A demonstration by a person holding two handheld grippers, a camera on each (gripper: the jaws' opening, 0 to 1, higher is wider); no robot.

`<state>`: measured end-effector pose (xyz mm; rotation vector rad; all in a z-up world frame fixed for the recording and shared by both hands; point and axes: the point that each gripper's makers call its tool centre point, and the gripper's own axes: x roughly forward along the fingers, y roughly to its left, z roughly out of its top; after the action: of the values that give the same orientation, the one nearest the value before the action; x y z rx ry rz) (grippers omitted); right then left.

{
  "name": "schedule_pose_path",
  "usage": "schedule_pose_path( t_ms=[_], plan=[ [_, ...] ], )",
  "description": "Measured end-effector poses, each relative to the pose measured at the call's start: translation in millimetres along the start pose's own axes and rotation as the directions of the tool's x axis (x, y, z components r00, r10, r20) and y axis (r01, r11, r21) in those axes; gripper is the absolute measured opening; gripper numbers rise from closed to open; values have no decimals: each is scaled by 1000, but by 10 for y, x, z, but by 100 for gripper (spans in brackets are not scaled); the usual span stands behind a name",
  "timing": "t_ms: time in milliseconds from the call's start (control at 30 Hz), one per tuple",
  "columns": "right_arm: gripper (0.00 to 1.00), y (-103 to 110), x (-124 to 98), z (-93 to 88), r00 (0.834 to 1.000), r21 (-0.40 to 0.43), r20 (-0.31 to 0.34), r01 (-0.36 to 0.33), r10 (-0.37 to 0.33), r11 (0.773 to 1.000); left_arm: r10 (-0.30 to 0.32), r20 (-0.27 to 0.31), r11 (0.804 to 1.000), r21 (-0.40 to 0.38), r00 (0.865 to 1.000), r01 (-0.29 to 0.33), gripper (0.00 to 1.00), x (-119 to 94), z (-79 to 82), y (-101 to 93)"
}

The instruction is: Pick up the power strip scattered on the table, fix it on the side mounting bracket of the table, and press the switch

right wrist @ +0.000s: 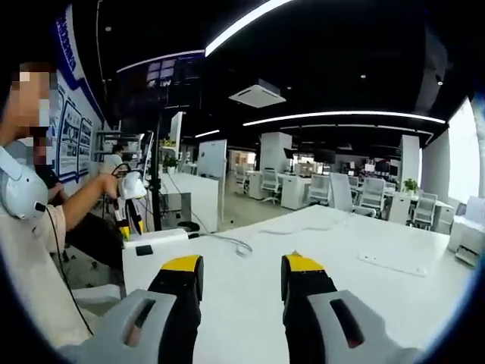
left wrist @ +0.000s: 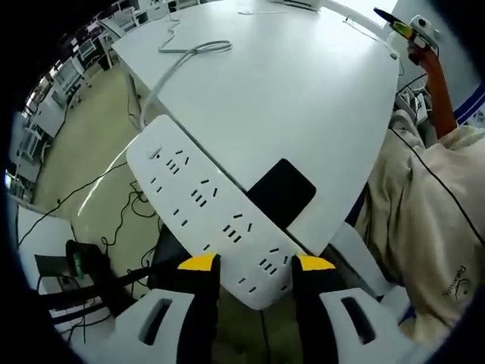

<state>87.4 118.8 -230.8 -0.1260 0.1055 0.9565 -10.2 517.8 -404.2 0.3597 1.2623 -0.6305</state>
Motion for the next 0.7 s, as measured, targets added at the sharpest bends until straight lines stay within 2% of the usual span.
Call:
schedule_pose_path(
  t_ms=[700],
  plan=[
    [37,67,383,88,997,-26,-30,-73,72,997,-1,-16,1000,6,1000,1,42,0,-15,36]
  ],
)
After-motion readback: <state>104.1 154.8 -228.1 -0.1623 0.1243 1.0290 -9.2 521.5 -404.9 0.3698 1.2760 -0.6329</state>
